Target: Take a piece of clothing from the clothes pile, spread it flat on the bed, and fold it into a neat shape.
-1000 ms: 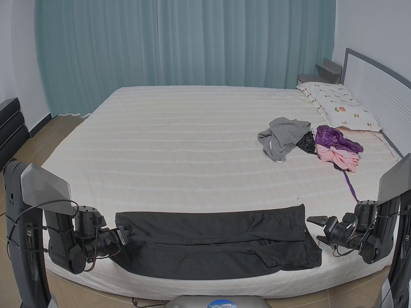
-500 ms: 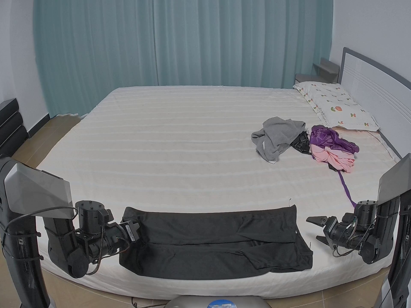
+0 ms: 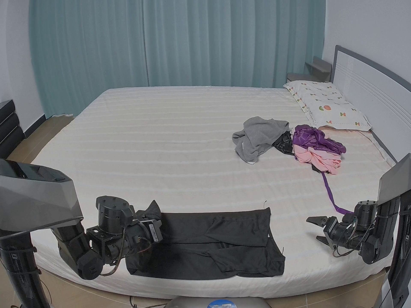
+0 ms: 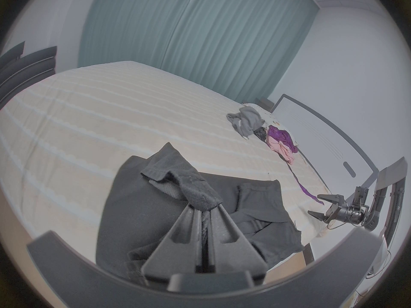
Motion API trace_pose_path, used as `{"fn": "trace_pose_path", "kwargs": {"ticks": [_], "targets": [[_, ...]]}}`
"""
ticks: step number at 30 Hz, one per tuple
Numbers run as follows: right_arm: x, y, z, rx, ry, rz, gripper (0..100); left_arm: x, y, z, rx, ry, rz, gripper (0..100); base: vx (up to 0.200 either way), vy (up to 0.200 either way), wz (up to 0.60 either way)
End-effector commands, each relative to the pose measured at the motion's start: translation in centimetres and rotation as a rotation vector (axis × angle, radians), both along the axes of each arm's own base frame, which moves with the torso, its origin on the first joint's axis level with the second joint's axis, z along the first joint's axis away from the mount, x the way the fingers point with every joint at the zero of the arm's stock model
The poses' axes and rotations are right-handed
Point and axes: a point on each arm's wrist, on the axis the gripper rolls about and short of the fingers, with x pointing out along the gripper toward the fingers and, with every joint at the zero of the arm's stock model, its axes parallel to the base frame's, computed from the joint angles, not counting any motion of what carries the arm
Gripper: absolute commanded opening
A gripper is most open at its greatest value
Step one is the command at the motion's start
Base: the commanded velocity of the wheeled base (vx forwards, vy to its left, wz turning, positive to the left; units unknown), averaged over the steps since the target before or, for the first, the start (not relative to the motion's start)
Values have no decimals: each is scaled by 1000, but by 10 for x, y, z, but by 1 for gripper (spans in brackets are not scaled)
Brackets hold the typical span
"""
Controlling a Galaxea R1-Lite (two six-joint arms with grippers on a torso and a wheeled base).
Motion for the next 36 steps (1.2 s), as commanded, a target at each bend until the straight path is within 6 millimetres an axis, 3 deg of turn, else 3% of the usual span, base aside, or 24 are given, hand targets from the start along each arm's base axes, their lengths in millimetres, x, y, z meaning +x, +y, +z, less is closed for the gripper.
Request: {"fn": "trace_pose_path", "kwargs": {"ticks": [1,13,26,32,33,36], "targets": [[1,0,1,-1,-13,1,100,7,-25,11,-7,-26,-50,0,0,-200,0],[1,0,1,-1,-13,1,100,15,-67,9,6,-17,-133,0,0,-200,0],[1,0,0,-3,-12,3,100,14,-110,-15,15,9,-189,0,0,0,0],[1,0,0,-4,-13,4,100,14,-119,-24,19,19,-201,0,0,0,0],[1,0,0,-4,-13,4,100,13,-121,-26,21,21,-203,100,0,0,0],[0,0,0,-4,-11,4,100,13,-121,-26,17,25,-199,100,0,0,0]]}}
